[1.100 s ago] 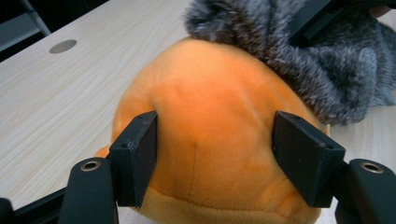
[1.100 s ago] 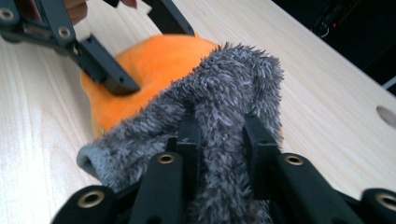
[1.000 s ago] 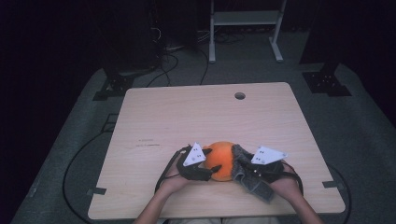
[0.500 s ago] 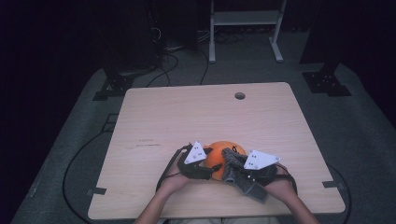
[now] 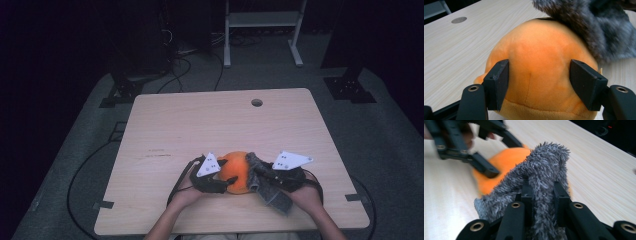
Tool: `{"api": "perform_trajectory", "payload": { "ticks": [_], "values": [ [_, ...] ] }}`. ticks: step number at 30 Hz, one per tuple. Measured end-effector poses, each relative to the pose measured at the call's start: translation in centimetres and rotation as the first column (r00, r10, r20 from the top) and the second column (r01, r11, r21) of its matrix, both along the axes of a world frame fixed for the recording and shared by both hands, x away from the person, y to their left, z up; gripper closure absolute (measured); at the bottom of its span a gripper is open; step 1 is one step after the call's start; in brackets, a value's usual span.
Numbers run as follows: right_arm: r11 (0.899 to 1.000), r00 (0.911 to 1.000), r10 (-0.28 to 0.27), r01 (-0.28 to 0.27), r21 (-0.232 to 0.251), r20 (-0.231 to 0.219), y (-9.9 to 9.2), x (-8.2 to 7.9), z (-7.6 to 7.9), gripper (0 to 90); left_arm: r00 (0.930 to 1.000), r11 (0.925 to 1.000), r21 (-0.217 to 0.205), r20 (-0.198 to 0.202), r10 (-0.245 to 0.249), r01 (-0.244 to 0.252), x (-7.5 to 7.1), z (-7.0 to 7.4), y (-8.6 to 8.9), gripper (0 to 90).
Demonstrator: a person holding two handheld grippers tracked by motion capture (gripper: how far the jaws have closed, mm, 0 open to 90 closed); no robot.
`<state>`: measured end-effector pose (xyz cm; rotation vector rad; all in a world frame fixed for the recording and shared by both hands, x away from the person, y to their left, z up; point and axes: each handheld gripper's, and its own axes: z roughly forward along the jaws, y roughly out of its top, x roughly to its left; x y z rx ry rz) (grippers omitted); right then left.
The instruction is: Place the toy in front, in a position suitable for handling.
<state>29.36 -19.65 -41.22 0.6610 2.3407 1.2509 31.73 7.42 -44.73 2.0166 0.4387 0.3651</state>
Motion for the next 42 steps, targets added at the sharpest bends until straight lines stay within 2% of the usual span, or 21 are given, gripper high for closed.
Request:
{"api": "perform_trajectory", "payload": {
  "ticks": [2, 4, 5, 6, 8, 10, 11, 14, 16, 17, 20, 24, 29, 32, 34, 36, 37, 38, 39, 40, 42],
  "values": [
    [0.999, 0.9999, 0.011, -0.011, -0.036, 0.002, 0.4, 0.0, -0.4, 74.7, 1.0, 1.0, -0.006, -0.006, -0.006, 0.006, 0.1, -0.1, 0.2, 33.1],
    [1.0, 0.9998, 0.007, -0.008, -0.024, -0.018, -0.3, 0.4, -0.8, 74.7, 0.9999, 0.9999, -0.01, -0.01, -0.007, 0.007, 0.1, -0.1, 0.3, 33.1],
    [1.0, 0.9993, -0.011, 0.009, -0.029, -0.037, -0.8, 0.7, -1.0, 74.7, 0.9999, 0.9999, -0.007, -0.008, -0.008, 0.008, 0.0, 0.0, 0.3, 33.1],
    [0.997, 0.9942, -0.064, 0.06, -0.043, -0.086, -2.0, 1.2, -1.4, 74.7, 1.0, 1.0, -0.002, -0.004, -0.008, 0.008, 0.0, 0.0, 0.3, 33.1],
    [0.995, 0.992, -0.085, 0.081, -0.051, -0.093, -2.5, 1.4, -1.6, 74.7, 0.9999, 0.9999, 0.007, 0.002, -0.01, 0.01, -0.1, 0.0, 0.3, 33.1],
    [0.996, 0.9894, -0.092, 0.092, -0.008, -0.112, -2.9, 1.3, -1.4, 74.6, 0.9997, 0.9997, 0.015, 0.016, -0.019, 0.019, -0.3, 0.0, 0.1, 32.8],
    [0.996, 0.9934, -0.078, 0.081, 0.04, -0.084, -2.6, 1.0, -0.9, 74.6, 0.9995, 0.9996, 0.018, 0.021, -0.024, 0.024, -0.4, 0.0, 0.0, 32.8],
    [0.997, 0.9981, -0.024, 0.028, 0.078, -0.056, -1.5, 0.7, 0.0, 74.6, 0.9989, 0.999, 0.018, 0.026, -0.04, 0.04, -0.7, -0.1, -0.1, 32.7],
    [0.999, 0.9986, -0.006, 0.008, 0.049, -0.052, -0.6, 0.6, -0.1, 74.7, 0.9978, 0.9982, 0.011, 0.029, -0.06, 0.059, -0.8, 0.1, 0.0, 30.8],
    [1.0, 0.9986, 0.0, 0.001, 0.021, -0.052, -0.4, 0.6, -0.4, 74.7, 0.9976, 0.9976, -0.013, 0.017, -0.068, 0.068, -0.8, 0.3, 0.1, 25.8],
    [1.0, 0.9987, 0.002, -0.001, 0.028, -0.051, -0.3, -0.2, -1.0, 74.7, 0.9996, 0.9981, -0.056, -0.016, -0.025, 0.025, -0.7, 0.8, -0.2, 14.4],
    [1.0, 0.9984, 0.015, -0.015, 0.013, -0.054, -0.8, -0.5, -1.3, 74.7, 0.9973, 0.9991, 0.041, 0.072, -0.009, 0.006, -1.4, 0.2, -1.3, 18.5],
    [0.999, 0.9938, -0.044, 0.045, 0.013, -0.103, -2.4, 0.3, -1.5, 74.8, 0.9976, 0.9985, 0.053, 0.066, -0.019, 0.016, -1.8, 0.2, -1.3, 23.5],
    [0.997, 0.9965, -0.01, 0.017, 0.081, -0.084, -2.1, 0.2, -0.5, 74.7, 0.9984, 0.9986, 0.036, 0.039, -0.041, 0.039, -1.5, 0.3, -1.0, 23.3],
    [0.998, 0.9976, 0.01, -0.006, 0.064, -0.068, -1.3, 0.1, -0.3, 74.7, 0.9978, 0.9979, -0.002, 0.01, -0.065, 0.065, -1.3, 0.9, -0.5, 21.1],
    [0.999, 0.9981, 0.025, -0.023, 0.029, -0.056, -0.6, 0.0, -0.5, 74.8, 0.9949, 0.9911, -0.087, 0.006, -0.101, 0.101, -1.2, 1.5, 0.1, 18.6],
    [0.999, 0.9983, 0.037, -0.037, 0.019, -0.044, -0.4, -0.2, -0.7, 74.7, 0.9955, 0.9878, -0.124, 0.023, -0.092, 0.094, -1.2, 1.9, 0.3, 18.5],
    [0.999, 0.9977, 0.048, -0.047, 0.027, -0.048, -0.4, -0.4, -0.7, 74.7, 0.9974, 0.9891, -0.131, 0.037, -0.062, 0.067, -1.1, 2.1, 0.3, 18.3],
    [0.997, 0.9966, 0.063, -0.061, 0.037, -0.053, -0.4, -0.6, -0.8, 74.7, 0.9987, 0.9931, -0.112, 0.041, -0.03, 0.034, -0.9, 2.2, 0.2, 16.7],
    [0.997, 0.996, 0.073, -0.07, 0.041, -0.053, -0.4, -0.8, -0.8, 74.7, 0.9992, 0.9985, -0.055, 0.039, 0.006, -0.004, -0.7, 2.1, -0.1, 16.1],
    [0.996, 0.9953, 0.079, -0.077, 0.039, -0.055, -0.5, -1.0, -0.9, 74.7, 0.9996, 0.9996, 0.012, 0.012, 0.026, -0.026, -0.5, 1.4, -0.5, 16.0]
  ]
}}
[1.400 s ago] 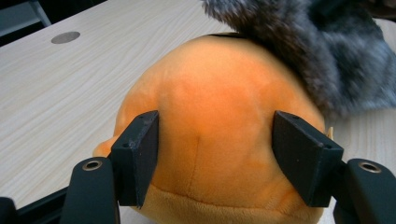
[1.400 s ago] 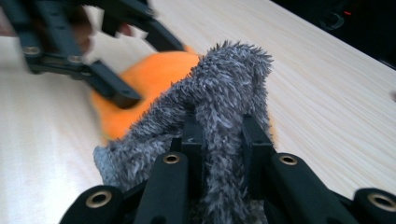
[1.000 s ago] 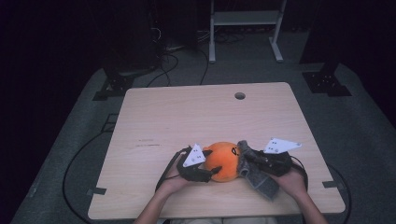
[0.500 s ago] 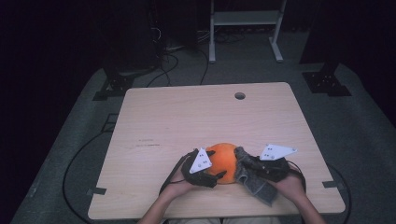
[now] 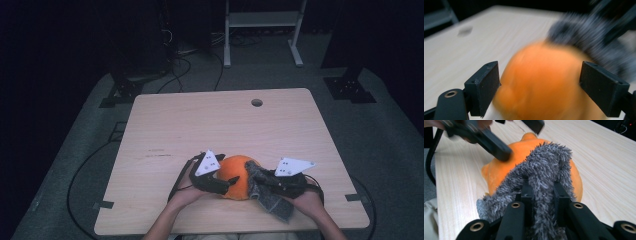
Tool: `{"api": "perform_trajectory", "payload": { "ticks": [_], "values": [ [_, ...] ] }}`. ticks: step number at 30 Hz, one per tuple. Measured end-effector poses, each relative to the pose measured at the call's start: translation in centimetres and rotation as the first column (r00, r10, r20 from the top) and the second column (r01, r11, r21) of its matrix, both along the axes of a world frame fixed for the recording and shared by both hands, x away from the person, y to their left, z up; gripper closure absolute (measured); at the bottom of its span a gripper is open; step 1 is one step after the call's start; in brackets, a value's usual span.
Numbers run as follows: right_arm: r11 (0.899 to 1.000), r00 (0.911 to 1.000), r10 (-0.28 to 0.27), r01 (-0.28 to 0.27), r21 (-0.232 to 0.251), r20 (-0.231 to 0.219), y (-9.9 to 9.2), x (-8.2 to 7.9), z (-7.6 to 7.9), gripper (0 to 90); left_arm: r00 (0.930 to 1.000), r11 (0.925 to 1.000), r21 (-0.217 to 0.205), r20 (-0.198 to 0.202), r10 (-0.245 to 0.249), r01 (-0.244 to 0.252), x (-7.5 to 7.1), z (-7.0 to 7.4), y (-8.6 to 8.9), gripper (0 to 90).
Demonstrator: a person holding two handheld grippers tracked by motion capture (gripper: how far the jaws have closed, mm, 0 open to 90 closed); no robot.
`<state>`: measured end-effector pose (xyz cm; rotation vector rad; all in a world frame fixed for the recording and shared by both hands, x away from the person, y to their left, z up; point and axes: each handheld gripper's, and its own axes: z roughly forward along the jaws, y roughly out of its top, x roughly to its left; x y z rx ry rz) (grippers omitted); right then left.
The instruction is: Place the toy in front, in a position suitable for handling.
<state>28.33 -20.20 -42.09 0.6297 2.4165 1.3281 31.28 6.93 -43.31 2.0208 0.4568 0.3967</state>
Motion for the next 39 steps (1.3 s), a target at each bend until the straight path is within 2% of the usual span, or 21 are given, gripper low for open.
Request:
{"api": "perform_trajectory", "payload": {
  "ticks": [2, 5, 7, 9, 11, 13, 16, 19, 20, 22, 24, 27, 31, 33, 34, 36, 39],
  "values": [
    [1.0, 0.9998, 0.003, -0.003, 0.005, -0.019, -0.5, 0.2, -0.2, 74.7, 0.9999, 0.9998, -0.013, 0.001, -0.013, 0.013, -0.1, -0.4, -0.1, 16.7],
    [0.999, 0.9982, -0.036, 0.036, -0.008, -0.047, -1.6, 0.8, -0.5, 74.7, 0.9996, 0.9996, 0.009, 0.001, -0.028, 0.028, -0.3, -0.3, -0.3, 21.1],
    [0.998, 0.9949, -0.062, 0.063, 0.014, -0.08, -2.4, 1.1, -0.4, 74.7, 0.9989, 0.9986, 0.034, 0.017, -0.043, 0.042, -0.5, -0.4, -0.5, 22.4],
    [0.997, 0.9958, -0.059, 0.062, 0.039, -0.069, -2.4, 1.1, 0.1, 74.7, 0.9973, 0.997, 0.044, 0.034, -0.065, 0.063, -0.8, -0.4, -0.6, 23.1],
    [0.997, 0.9988, -0.027, 0.03, 0.071, -0.041, -1.7, 0.9, 1.0, 74.7, 0.9945, 0.9946, 0.053, 0.052, -0.091, 0.089, -1.1, -0.5, -0.9, 23.7],
    [0.998, 0.9996, 0.001, 0.001, 0.06, -0.029, -0.5, 1.0, 1.6, 74.7, 0.9922, 0.9926, 0.068, 0.068, -0.104, 0.1, -1.3, -0.5, -1.0, 23.9],
    [1.0, 0.9992, 0.023, -0.022, 0.007, -0.032, 0.3, 1.2, 1.1, 74.7, 0.9906, 0.9907, 0.074, 0.067, -0.119, 0.114, -1.4, -0.6, -0.9, 24.8],
    [1.0, 0.9978, -0.002, 0.003, 0.014, -0.066, -0.9, 1.6, 0.5, 74.7, 0.9902, 0.9908, 0.066, 0.067, -0.123, 0.118, -1.5, -0.5, -1.0, 24.9],
    [0.999, 0.9948, -0.04, 0.04, -0.002, -0.094, -2.1, 1.8, 0.0, 74.7, 0.9898, 0.9906, 0.059, 0.065, -0.127, 0.123, -1.6, -0.5, -1.1, 24.8],
    [0.998, 0.9926, -0.055, 0.055, -0.005, -0.109, -2.6, 1.8, -0.1, 74.7, 0.9866, 0.9878, 0.065, 0.072, -0.146, 0.142, -1.8, -0.4, -1.4, 24.8],
    [0.998, 0.9933, -0.062, 0.063, 0.007, -0.098, -3.2, 1.6, 0.1, 74.7, 0.9838, 0.9849, 0.074, 0.077, -0.162, 0.156, -2.0, -0.3, -1.7, 24.8],
    [0.998, 0.997, -0.034, 0.038, 0.057, -0.069, -2.6, 1.4, 1.1, 74.7, 0.9813, 0.9824, 0.08, 0.08, -0.175, 0.169, -2.1, -0.2, -2.0, 24.8],
    [1.0, 0.9969, -0.007, 0.009, 0.021, -0.079, -1.3, 2.0, 0.7, 74.7, 0.9801, 0.9807, 0.078, 0.072, -0.185, 0.179, -2.1, -0.4, -1.6, 24.9],
    [0.999, 0.9942, -0.012, 0.017, 0.043, -0.107, -1.8, 2.3, 0.2, 74.7, 0.9794, 0.9804, 0.074, 0.074, -0.188, 0.182, -2.2, -0.4, -1.6, 24.9],
    [0.999, 0.9917, -0.042, 0.044, 0.02, -0.122, -2.6, 2.5, -0.2, 74.7, 0.9789, 0.9801, 0.073, 0.075, -0.19, 0.185, -2.2, -0.4, -1.7, 24.9],
    [0.998, 0.9899, -0.053, 0.055, 0.016, -0.132, -3.0, 2.5, -0.4, 74.7, 0.9779, 0.9789, 0.081, 0.079, -0.194, 0.187, -2.3, -0.3, -1.9, 24.9],
    [0.998, 0.9921, -0.05, 0.054, 0.034, -0.115, -3.1, 2.2, 0.1, 74.7, 0.977, 0.9782, 0.086, 0.083, -0.196, 0.189, -2.4, -0.4, -1.9, 24.8]
  ]
}}
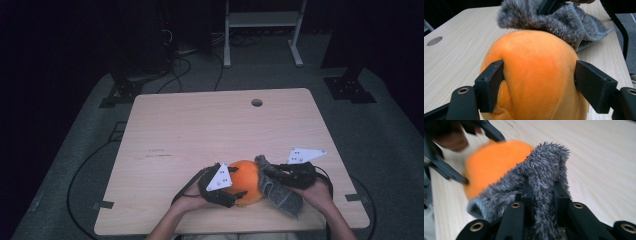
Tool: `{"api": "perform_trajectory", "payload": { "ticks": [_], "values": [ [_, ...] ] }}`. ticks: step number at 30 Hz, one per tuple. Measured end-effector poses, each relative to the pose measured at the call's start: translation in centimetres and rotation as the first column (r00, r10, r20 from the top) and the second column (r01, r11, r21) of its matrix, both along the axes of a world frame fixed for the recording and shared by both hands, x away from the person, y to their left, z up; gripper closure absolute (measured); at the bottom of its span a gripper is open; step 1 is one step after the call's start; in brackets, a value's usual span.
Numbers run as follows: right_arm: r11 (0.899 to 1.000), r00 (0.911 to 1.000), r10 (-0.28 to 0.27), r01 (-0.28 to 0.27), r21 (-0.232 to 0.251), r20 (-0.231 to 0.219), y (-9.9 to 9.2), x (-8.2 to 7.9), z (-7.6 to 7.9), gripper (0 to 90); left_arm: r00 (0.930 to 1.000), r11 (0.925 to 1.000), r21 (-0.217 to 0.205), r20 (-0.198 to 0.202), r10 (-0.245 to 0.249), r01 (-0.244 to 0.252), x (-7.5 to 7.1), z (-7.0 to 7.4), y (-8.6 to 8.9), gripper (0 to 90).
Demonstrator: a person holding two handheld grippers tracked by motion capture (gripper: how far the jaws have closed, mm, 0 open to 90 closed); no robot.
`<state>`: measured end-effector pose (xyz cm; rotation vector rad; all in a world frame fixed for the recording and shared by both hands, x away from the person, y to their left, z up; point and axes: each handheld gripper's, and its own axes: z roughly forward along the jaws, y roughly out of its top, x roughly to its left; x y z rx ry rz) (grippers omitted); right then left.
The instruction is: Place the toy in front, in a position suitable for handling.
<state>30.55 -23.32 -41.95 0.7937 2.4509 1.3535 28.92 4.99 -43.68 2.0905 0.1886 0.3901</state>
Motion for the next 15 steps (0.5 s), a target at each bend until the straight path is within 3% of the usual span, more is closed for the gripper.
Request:
{"api": "perform_trajectory", "payload": {
  "ticks": [2, 4, 6, 8, 10, 13, 15],
  "values": [
    [1.0, 0.9995, 0.024, -0.024, 0.007, 0.019, 0.8, -0.1, 0.5, 74.7, 1.0, 1.0, -0.004, -0.006, 0.0, 0.0, 0.1, 0.0, 0.0, 24.6],
    [0.999, 0.9987, 0.041, -0.04, -0.02, 0.029, 1.6, 0.1, 0.4, 74.7, 1.0, 0.9999, -0.004, -0.002, 0.01, -0.01, 0.2, 0.4, 0.4, 21.4],
    [0.999, 0.9987, 0.039, -0.039, -0.017, 0.032, 1.5, 0.2, 0.2, 74.7, 0.9995, 0.9985, -0.05, -0.024, 0.021, -0.022, 0.6, 0.9, 1.0, 18.8],
    [0.999, 0.9992, 0.036, -0.036, -0.002, 0.018, 1.0, 0.1, -0.1, 74.7, 0.9972, 0.9951, -0.071, -0.033, 0.066, -0.069, 1.0, 1.2, 1.4, 16.7],
    [0.999, 0.9991, 0.04, -0.04, 0.0, 0.016, 0.6, -0.1, -0.2, 74.7, 0.9904, 0.9924, -0.049, -0.086, 0.108, -0.113, 1.6, 1.1, 1.5, 10.0],
    [0.999, 0.9991, 0.041, -0.041, -0.011, 0.009, 0.1, -0.3, -0.4, 74.7, 0.9879, 0.9947, -0.049, -0.131, 0.083, -0.09, 1.6, 0.4, 1.3, 17.7],
    [0.999, 0.9992, 0.038, -0.038, -0.032, 0.011, -0.1, -0.2, 0.0, 74.7, 0.9914, 0.9956, -0.042, -0.104, 0.079, -0.084, 1.2, 0.2, 0.8, 22.5]
  ]
}}
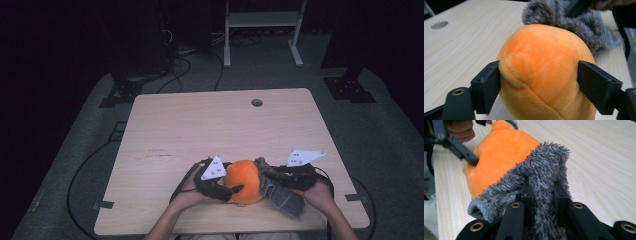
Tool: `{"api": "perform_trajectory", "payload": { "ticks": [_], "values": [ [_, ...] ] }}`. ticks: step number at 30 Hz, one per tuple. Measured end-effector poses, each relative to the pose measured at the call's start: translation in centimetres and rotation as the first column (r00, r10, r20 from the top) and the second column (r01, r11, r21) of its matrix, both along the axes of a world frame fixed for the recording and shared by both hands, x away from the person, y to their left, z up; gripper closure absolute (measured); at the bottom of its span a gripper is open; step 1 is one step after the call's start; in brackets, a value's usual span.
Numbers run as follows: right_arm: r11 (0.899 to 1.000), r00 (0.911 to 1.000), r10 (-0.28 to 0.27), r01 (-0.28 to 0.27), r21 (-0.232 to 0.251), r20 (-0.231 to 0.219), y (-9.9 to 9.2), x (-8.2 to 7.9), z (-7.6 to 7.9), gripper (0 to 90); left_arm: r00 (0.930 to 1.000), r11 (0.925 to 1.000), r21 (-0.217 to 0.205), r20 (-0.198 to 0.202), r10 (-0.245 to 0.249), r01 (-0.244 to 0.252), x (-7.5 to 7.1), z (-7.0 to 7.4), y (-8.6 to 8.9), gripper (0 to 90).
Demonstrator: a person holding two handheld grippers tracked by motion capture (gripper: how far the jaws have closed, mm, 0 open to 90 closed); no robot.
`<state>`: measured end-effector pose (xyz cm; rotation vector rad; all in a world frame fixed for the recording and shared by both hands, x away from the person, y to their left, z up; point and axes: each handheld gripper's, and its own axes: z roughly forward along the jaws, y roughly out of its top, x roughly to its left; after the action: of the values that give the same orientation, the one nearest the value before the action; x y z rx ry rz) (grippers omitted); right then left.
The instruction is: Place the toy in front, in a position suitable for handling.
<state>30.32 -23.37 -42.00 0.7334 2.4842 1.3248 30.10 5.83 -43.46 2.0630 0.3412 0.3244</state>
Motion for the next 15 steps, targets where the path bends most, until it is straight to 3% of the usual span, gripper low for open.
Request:
{"api": "perform_trajectory", "payload": {
  "ticks": [2, 3, 4, 5, 7, 8, 10, 12, 13, 14, 15],
  "values": [
    [1.0, 0.9992, -0.003, 0.003, 0.012, 0.04, 0.2, -0.3, 1.0, 74.7, 0.9994, 0.9996, 0.008, 0.025, -0.026, 0.026, -0.3, 0.1, -0.2, 23.9],
    [0.999, 0.9986, 0.011, -0.013, 0.04, 0.052, 0.5, -0.5, 1.6, 74.7, 0.9983, 0.9992, 0.013, 0.043, -0.039, 0.039, -0.6, 0.1, -0.4, 24.5],
    [0.998, 0.9962, 0.045, -0.048, 0.037, 0.074, 1.6, -0.8, 2.3, 74.7, 0.9961, 0.9978, 0.024, 0.061, -0.063, 0.062, -1.0, 0.1, -0.7, 24.8],
    [0.998, 0.9962, 0.045, -0.048, 0.037, 0.074, 1.6, -0.8, 2.3, 74.7, 0.9961, 0.9978, 0.024, 0.061, -0.063, 0.062, -1.0, 0.1, -0.7, 24.8],
    [0.998, 0.9947, 0.066, -0.066, -0.012, 0.078, 2.6, -0.8, 2.0, 74.7, 0.9952, 0.9969, 0.039, 0.067, -0.071, 0.069, -1.2, 0.0, -0.7, 24.8],
    [0.998, 0.9951, 0.068, -0.067, -0.014, 0.071, 2.7, -0.7, 1.7, 74.7, 0.9954, 0.9968, 0.032, 0.06, -0.074, 0.073, -1.0, 0.1, -0.5, 24.7],
    [0.998, 0.9974, 0.059, -0.061, 0.035, 0.04, 2.1, -0.4, 1.1, 74.8, 0.9978, 0.9983, 0.005, 0.033, -0.058, 0.058, -0.7, 0.2, -0.2, 21.0],
    [0.998, 0.9987, 0.043, -0.044, 0.041, 0.028, 1.6, -0.4, 0.7, 74.9, 0.9996, 0.9998, 0.012, -0.026, -0.012, 0.012, -0.2, 0.3, -0.3, 13.2],
    [0.998, 0.9989, 0.041, -0.042, 0.048, 0.023, 1.3, -0.5, 0.7, 74.9, 0.9989, 0.9998, 0.012, -0.045, -0.015, 0.015, -0.1, 0.1, -0.4, 12.2],
    [0.998, 0.9989, 0.042, -0.043, 0.046, 0.022, 1.2, -0.6, 0.7, 74.9, 0.9982, 0.9995, 0.008, -0.052, -0.028, 0.029, -0.1, -0.1, -0.5, 14.9],
    [0.998, 0.9987, 0.045, -0.045, 0.037, 0.026, 1.2, -0.6, 0.7, 74.9, 0.9991, 0.9993, 0.013, -0.024, -0.034, 0.035, -0.3, -0.1, -0.6, 19.3]
  ]
}}
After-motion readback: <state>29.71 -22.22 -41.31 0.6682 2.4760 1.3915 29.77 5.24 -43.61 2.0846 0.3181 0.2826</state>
